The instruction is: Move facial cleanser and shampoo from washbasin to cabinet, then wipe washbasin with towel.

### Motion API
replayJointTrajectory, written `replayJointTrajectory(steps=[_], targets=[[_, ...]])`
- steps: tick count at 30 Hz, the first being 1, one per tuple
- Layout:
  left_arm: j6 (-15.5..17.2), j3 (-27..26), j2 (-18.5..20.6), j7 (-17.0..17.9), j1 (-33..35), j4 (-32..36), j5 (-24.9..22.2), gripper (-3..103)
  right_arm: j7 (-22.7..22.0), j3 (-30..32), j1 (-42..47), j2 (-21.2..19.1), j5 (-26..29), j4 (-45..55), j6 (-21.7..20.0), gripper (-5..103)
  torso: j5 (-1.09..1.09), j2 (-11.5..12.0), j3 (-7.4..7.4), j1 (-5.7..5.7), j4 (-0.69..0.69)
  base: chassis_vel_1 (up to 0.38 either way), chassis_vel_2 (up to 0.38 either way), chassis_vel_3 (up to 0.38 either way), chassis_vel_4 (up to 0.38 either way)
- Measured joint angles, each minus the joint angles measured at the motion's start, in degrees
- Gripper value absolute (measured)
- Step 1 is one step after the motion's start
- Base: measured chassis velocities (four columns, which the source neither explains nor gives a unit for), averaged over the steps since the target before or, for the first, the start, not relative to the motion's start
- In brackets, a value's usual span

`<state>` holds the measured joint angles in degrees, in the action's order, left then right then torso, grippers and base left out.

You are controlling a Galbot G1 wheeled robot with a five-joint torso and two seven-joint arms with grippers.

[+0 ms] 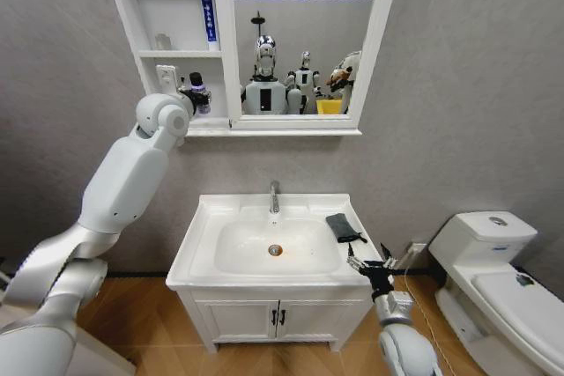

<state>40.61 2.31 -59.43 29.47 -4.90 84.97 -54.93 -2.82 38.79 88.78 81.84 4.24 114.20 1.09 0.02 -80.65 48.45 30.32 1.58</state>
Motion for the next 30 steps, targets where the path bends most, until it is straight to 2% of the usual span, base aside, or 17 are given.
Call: replayJointTrajectory(steps=[4, 11, 17, 26, 30], targets=[[1.19, 0.55, -1.11, -0.38, -1.53, -2.42, 0.02, 43, -0.01, -0.02, 0.31, 0.03, 0.04, 0.20, 0.18, 100, 0.00, 0.00, 0.00, 0.00, 0.02, 0.000, 0.000, 0.000, 0.000], [1.46, 1.70, -1.23, -0.97, -3.64, -4.61, -1.17, 43, -0.01, -0.03, 0.55, 0.06, 0.09, -0.10, 0.74, 100, 0.00, 0.00, 0.00, 0.00, 0.00, 0.000, 0.000, 0.000, 0.000], [1.50, 2.40, -0.96, -2.21, -4.30, -5.93, -3.46, 43, -0.01, 0.17, 0.63, 0.07, 0.14, -0.69, 1.26, 100, 0.00, -0.01, -0.01, 0.00, 0.01, 0.000, 0.000, 0.000, 0.000], [1.59, 2.81, -0.24, -1.96, -3.52, -5.97, -8.70, 43, 0.02, 0.56, 0.97, 0.53, 0.53, -1.42, 2.22, 100, -0.01, -0.01, -0.01, -0.01, 0.01, 0.000, 0.000, 0.000, 0.000], [1.59, 2.99, -0.41, -2.13, -3.90, -6.83, -8.85, 43, 0.09, 0.55, 1.40, 0.76, 0.43, -1.71, 2.73, 100, -0.01, -0.01, -0.01, -0.01, 0.01, 0.000, 0.000, 0.000, 0.000]])
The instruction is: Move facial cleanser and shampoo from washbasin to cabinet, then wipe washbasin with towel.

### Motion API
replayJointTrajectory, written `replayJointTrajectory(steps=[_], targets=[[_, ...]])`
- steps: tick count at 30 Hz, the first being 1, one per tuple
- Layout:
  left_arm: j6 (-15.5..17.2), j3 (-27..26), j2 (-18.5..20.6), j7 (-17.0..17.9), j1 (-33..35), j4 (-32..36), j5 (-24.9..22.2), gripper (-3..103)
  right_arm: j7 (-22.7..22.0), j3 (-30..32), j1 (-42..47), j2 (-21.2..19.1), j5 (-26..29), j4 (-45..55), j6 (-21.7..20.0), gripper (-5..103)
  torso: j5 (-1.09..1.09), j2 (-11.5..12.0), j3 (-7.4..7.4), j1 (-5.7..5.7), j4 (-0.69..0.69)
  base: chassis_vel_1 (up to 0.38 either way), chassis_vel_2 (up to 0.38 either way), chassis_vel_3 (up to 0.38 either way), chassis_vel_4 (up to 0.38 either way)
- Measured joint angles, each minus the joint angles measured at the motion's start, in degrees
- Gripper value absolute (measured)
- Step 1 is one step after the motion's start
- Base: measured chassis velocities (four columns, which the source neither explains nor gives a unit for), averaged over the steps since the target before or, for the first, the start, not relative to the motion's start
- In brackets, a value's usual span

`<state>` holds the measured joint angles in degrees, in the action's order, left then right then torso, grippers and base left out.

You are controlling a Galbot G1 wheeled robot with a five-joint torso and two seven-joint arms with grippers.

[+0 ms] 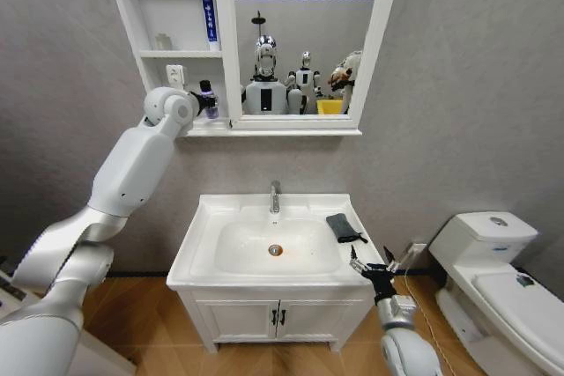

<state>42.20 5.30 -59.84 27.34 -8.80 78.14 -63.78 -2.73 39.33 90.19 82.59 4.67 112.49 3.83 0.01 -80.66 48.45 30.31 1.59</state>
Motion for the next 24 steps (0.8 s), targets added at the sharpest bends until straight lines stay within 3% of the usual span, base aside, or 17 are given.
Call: replayJointTrajectory(steps=[10, 21, 24], targets=[[0.00, 0.79, -0.45, -2.84, -1.27, -5.01, 4.81, 43, 0.07, -0.05, -0.01, -0.09, 0.03, -0.44, 0.45, 100, 0.00, 0.00, 0.00, 0.00, -0.01, 0.000, 0.000, 0.000, 0.000], [-0.03, 0.79, -0.77, -2.89, -1.31, -6.03, 6.47, 40, 0.15, -0.13, -0.21, -0.27, 0.06, -1.05, 0.87, 100, 0.01, 0.00, 0.00, 0.00, 0.00, 0.000, 0.000, 0.000, 0.000], [-0.04, 0.79, -0.77, -2.91, -1.03, -6.00, 6.79, 48, 0.16, -0.16, -0.26, -0.30, 0.06, -1.31, 1.06, 100, 0.00, 0.00, 0.00, 0.00, -0.01, 0.000, 0.000, 0.000, 0.000]])
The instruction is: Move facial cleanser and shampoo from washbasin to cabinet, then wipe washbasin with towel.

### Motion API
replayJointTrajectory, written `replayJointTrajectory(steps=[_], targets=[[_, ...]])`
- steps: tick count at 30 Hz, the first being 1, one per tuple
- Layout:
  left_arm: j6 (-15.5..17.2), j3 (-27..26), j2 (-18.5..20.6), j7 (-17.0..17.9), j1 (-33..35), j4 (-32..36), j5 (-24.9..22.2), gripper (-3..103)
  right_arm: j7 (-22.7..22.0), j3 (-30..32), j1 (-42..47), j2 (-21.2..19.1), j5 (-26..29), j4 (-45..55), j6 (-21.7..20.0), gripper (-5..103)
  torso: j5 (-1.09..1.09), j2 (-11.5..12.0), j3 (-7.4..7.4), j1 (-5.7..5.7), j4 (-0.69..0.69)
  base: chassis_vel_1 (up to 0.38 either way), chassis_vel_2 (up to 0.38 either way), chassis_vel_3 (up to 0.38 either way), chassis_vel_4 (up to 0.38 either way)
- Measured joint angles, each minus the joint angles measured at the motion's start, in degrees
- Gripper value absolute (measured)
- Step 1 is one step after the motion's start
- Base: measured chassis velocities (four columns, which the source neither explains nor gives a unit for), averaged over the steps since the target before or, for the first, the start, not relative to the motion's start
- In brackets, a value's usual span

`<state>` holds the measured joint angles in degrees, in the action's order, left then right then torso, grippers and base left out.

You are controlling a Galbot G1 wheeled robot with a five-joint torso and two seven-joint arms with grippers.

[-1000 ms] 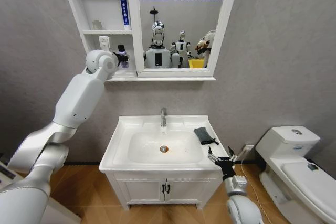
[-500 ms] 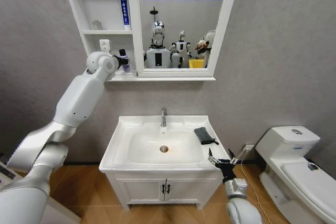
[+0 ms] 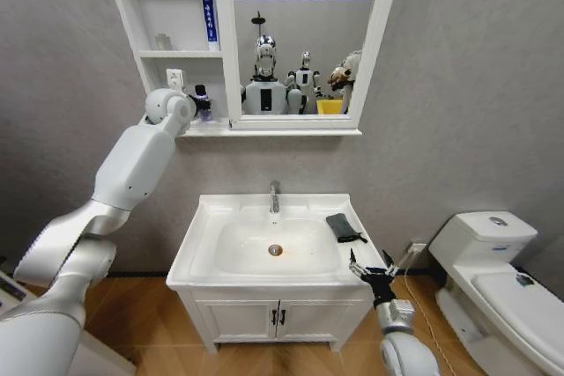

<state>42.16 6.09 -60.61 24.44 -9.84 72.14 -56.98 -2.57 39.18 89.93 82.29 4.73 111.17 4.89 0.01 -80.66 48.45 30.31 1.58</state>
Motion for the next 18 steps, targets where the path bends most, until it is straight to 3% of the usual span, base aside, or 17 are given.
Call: replayJointTrajectory(steps=[2, 5, 6, 9, 11, 13, 18], targets=[[0.00, 0.00, 0.00, -0.01, 0.10, 0.01, 0.25, 54, 0.01, -0.02, 0.02, 0.00, 0.00, -0.12, 0.07, 100, -0.01, 0.00, 0.00, 0.00, 0.00, 0.000, 0.000, 0.000, 0.000], [0.00, 0.00, 0.00, -0.43, 0.31, -0.04, 1.34, 70, 0.04, -0.21, 0.15, 0.02, -0.10, -0.39, 0.36, 100, 0.00, 0.00, 0.00, 0.00, 0.00, 0.000, 0.000, 0.000, 0.000], [0.00, 0.00, 0.00, -0.43, 0.31, -0.04, 1.34, 70, 0.04, -0.21, 0.15, 0.02, -0.10, -0.39, 0.36, 100, 0.00, 0.00, 0.00, 0.00, 0.00, 0.000, 0.000, 0.000, 0.000], [0.00, 0.00, -0.06, -0.66, 0.44, -0.10, 1.84, 86, 0.10, -0.39, 0.14, 0.05, -0.22, -0.70, 0.48, 100, 0.00, 0.00, 0.00, 0.00, 0.00, 0.000, 0.000, 0.000, 0.000], [-0.01, 0.00, -0.06, -0.66, 0.48, -0.10, 1.88, 86, 0.10, -0.43, 0.09, 0.07, -0.26, -0.77, 0.49, 100, 0.00, 0.00, 0.00, 0.00, 0.01, 0.000, 0.000, 0.000, 0.000], [-0.01, -0.08, -0.04, -0.67, 0.70, 0.15, 1.93, 96, 0.11, -0.53, -0.11, 0.10, -0.40, -0.95, 0.50, 100, 0.00, 0.00, 0.00, 0.00, 0.01, 0.000, 0.000, 0.000, 0.000], [-0.02, -0.54, 0.26, -0.67, 1.35, 1.74, 1.79, 100, 0.13, -0.75, -0.36, 0.08, -0.59, -1.02, 0.50, 100, 0.00, 0.00, 0.00, 0.00, 0.00, 0.000, 0.000, 0.000, 0.000]])
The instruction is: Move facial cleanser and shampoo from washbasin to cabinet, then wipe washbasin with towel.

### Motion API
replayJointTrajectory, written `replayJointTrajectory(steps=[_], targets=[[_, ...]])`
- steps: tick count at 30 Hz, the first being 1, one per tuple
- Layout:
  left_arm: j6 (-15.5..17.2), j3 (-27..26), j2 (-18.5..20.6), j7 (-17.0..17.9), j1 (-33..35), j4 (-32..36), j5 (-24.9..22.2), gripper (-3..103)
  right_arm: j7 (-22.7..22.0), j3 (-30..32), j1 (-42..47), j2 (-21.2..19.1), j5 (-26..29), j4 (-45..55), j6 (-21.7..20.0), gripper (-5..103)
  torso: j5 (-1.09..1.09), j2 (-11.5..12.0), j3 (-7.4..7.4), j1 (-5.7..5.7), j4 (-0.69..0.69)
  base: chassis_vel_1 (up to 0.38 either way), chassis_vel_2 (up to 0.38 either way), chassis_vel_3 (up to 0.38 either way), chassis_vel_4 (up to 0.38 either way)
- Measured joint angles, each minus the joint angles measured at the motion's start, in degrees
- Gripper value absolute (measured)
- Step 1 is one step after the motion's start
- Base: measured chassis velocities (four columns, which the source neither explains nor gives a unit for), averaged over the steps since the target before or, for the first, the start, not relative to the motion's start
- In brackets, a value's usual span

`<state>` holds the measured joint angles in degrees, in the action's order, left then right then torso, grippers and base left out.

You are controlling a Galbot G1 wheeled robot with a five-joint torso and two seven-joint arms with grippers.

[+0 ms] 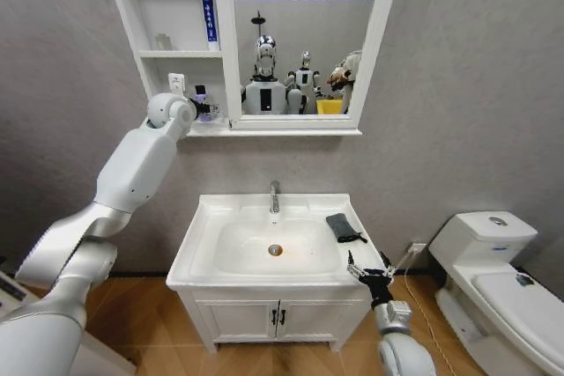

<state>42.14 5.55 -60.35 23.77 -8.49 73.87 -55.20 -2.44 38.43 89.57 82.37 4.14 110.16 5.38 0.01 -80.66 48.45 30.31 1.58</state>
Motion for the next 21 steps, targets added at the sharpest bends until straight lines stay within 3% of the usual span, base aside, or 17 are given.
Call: replayJointTrajectory(steps=[12, 16, 21], targets=[[-0.01, -2.36, 3.14, 2.42, 4.60, 11.26, -1.27, 100, 0.01, -0.31, 0.24, 0.12, -0.62, 0.43, -0.09, 100, 0.00, 0.00, 0.00, 0.00, 0.00, 0.000, 0.000, 0.000, 0.000], [-0.04, -4.21, 5.89, 3.93, 8.62, 16.57, -0.91, 100, -0.06, -0.32, 0.59, 0.02, -0.67, 1.01, -0.22, 100, 0.02, 0.00, -0.01, 0.00, 0.02, 0.000, 0.000, 0.000, 0.000], [-1.42, -7.92, 11.84, 7.33, 18.65, 25.57, -0.78, 100, -0.82, -0.31, 0.21, -0.41, -0.18, 2.79, -2.39, 100, -0.01, 0.00, 0.00, 0.00, -0.01, 0.000, 0.000, 0.000, 0.000]])
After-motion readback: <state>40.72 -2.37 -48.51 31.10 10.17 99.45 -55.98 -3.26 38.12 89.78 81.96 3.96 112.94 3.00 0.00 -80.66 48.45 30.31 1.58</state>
